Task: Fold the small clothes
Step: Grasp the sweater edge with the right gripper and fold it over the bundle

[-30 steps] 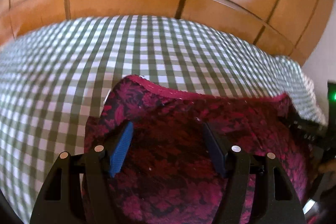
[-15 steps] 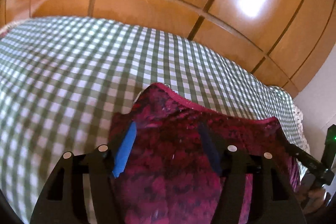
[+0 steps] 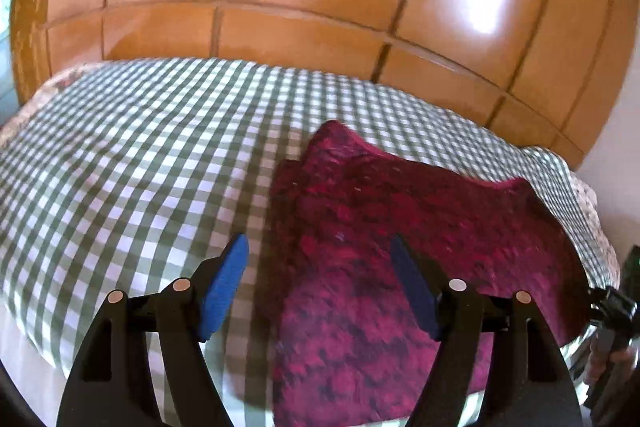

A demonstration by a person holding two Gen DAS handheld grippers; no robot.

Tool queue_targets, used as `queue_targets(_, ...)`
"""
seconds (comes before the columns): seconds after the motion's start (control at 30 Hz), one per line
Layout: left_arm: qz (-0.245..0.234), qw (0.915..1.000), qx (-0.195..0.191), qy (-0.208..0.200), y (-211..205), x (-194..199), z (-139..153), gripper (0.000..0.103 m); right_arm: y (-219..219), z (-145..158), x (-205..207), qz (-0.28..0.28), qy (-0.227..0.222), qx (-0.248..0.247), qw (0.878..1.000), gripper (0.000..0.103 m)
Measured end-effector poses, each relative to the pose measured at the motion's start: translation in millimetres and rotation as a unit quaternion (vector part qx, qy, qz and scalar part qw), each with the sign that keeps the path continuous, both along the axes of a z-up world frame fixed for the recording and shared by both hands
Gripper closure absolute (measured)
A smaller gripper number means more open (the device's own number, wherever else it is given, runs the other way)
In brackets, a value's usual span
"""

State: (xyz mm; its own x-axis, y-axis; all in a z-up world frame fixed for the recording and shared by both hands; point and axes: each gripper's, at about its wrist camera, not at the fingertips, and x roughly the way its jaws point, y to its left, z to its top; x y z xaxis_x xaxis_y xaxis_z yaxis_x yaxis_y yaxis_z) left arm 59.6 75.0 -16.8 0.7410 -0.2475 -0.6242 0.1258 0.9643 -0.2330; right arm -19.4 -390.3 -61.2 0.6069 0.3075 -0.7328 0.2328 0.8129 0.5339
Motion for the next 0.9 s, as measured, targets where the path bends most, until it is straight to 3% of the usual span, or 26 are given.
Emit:
queue_targets(0.17, -0.054, 0.9983, 0.021, -0.006, -30, -15, -3, 0.031, 14, -1, 1, 0.013, 0.000, 0.004, 1.000, 0.011)
queue_targets(0.23, -0.064, 0.9974, 0.030, 0.015, -39, -11, -12, 0.031, 15, -1, 4, 0.016, 0.003, 0.012, 1.000, 0.030)
queue_targets(0.3, -0.063, 0.9968, 0.038, 0.031, -45, -7, -22, 0.031, 15, 0, 2, 0.024, 0.002, 0.013, 1.000, 0.036)
queue_targets(0.47, -0.065, 0.9961, 0.055, 0.025, -51, -6, -27, 0.030, 9, -11, 5, 0.027, 0.006, 0.043, 0.999, 0.035)
queue_targets(0.63, -0.065, 0.9961, 0.054, 0.026, -50, -3, -30, 0.030, 8, -10, 9, 0.033, 0.012, 0.039, 0.999, 0.035)
queue_targets(0.73, -0.064, 0.9962, 0.053, 0.025, -50, -4, -30, 0.030, 11, -4, 8, 0.037, 0.013, 0.043, 0.998, 0.052)
queue_targets(0.9, -0.063, 0.9966, 0.046, 0.028, -48, -4, -30, 0.030, 23, 18, 14, 0.050, 0.001, 0.027, 0.998, 0.062)
